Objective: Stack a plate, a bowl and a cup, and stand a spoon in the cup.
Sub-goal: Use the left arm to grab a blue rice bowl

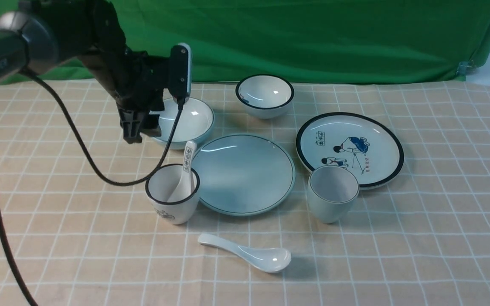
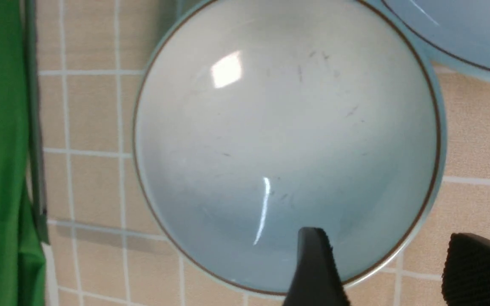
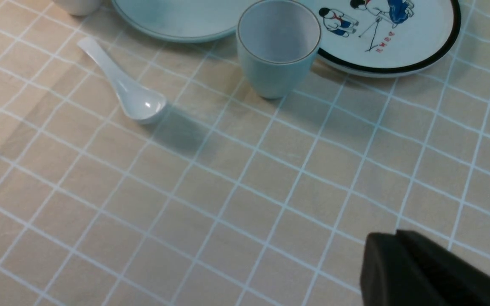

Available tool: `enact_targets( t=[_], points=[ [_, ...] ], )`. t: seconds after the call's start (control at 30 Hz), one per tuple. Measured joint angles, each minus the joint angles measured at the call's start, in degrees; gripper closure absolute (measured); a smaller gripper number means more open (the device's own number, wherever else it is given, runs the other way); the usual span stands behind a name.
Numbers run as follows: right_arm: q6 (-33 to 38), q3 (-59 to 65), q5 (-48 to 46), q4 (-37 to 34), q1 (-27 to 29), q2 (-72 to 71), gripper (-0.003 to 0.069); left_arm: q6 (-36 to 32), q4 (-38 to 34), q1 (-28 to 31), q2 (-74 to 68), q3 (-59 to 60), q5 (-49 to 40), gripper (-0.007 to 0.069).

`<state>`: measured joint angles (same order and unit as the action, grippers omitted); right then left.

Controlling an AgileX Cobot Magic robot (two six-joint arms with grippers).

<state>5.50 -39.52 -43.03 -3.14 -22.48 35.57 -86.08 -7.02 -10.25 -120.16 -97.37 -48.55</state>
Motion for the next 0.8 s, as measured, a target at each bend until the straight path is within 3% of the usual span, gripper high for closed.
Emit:
enact_targets(
  t=[0.3,0.47,0.5,0.57,0.8],
  points=[
    [0.0,1.5,-0.1,0.0,0.0,0.0,0.0608,-2.2,1.6,0.0,-4.2,3.1,10.7,0.0244],
    [0.0,1.5,-0.4,0.0,0.0,0.0,0.0608,0.4,1.8,-0.1,-5.2,3.3,12.9,0.0386],
    [0.0,1.5,-0.5,0.0,0.0,0.0,0.0608,0.6,1.8,-0.3,-5.2,3.3,12.0,0.0468],
    [0.0,1.5,-0.5,0.0,0.0,0.0,0.0608,1.3,1.9,-0.9,-4.7,3.4,11.1,0.0556],
    [1.0,1.5,-0.5,0.2,0.0,0.0,0.0604,19.3,5.9,-4.0,3.5,0.6,4.3,0.0589]
  ],
)
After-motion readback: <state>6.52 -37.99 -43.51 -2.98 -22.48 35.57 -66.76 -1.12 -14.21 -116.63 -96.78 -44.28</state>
